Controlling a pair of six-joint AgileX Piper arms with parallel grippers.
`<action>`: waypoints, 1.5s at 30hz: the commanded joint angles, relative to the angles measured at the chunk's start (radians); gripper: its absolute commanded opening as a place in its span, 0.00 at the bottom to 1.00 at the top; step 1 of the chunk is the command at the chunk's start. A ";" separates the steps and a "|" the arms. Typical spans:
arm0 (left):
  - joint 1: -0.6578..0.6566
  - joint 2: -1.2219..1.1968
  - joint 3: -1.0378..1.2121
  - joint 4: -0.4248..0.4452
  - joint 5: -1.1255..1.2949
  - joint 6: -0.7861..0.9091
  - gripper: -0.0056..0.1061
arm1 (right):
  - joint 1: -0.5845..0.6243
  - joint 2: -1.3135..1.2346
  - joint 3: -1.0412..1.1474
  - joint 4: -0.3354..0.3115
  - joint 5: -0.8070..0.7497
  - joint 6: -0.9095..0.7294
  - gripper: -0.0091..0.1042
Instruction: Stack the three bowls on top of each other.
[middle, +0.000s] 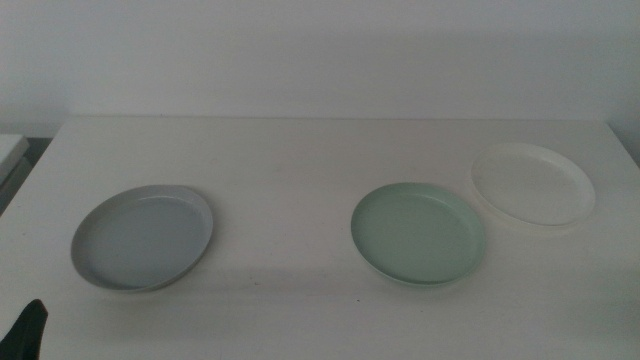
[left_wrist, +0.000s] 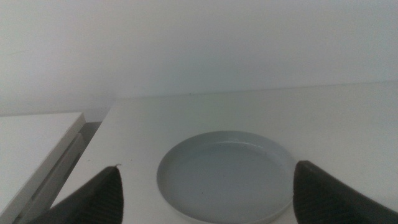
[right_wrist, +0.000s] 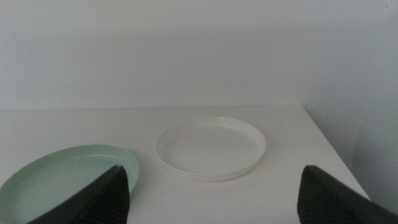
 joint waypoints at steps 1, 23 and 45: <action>0.003 -0.004 0.001 -0.002 -0.015 -0.001 0.89 | 0.002 -0.004 0.004 0.000 -0.019 0.005 0.90; 0.003 -0.004 0.001 -0.002 -0.015 -0.001 0.89 | 0.002 0.998 -0.845 0.197 0.668 0.027 0.90; 0.003 -0.004 0.001 -0.002 -0.015 -0.001 0.89 | 0.225 1.746 -1.254 0.093 0.628 0.239 0.66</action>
